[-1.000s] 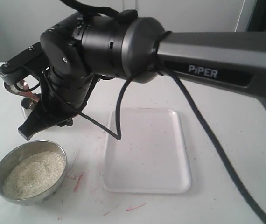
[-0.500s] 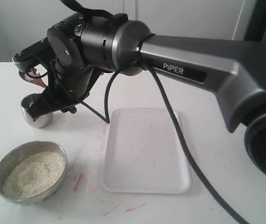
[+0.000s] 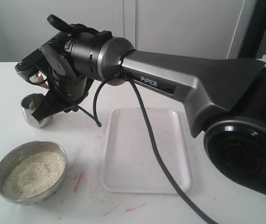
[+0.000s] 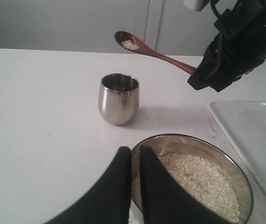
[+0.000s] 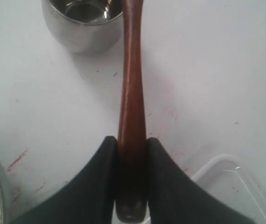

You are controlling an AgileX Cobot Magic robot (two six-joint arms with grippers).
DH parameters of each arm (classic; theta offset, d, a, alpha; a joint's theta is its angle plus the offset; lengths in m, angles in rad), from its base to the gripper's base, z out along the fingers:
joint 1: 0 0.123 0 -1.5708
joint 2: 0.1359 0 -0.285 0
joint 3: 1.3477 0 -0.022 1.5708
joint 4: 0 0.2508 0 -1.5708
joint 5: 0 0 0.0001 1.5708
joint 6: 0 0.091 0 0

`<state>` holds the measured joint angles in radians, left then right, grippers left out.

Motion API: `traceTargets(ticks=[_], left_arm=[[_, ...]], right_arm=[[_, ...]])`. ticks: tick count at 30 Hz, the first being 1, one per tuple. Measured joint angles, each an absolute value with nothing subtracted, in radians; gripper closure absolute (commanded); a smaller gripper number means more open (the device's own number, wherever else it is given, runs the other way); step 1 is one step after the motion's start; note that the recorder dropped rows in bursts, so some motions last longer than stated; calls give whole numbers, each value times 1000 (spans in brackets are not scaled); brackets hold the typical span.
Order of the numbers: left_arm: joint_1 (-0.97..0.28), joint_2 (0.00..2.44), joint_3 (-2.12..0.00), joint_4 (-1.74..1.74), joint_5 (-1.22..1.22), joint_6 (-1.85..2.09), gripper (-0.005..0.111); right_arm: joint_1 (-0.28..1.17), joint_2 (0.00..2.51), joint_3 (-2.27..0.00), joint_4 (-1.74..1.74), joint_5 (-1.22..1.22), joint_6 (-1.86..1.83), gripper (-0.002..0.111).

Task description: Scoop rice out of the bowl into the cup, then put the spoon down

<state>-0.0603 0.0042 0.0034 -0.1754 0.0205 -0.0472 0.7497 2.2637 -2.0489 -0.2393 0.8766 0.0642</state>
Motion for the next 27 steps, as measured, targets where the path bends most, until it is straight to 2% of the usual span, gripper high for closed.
traceTargets(ticks=[27], left_arm=[[-60,4,3,-175,20,-47,92]], right_arm=[[756,2313,-2060,-389,854,61,108]])
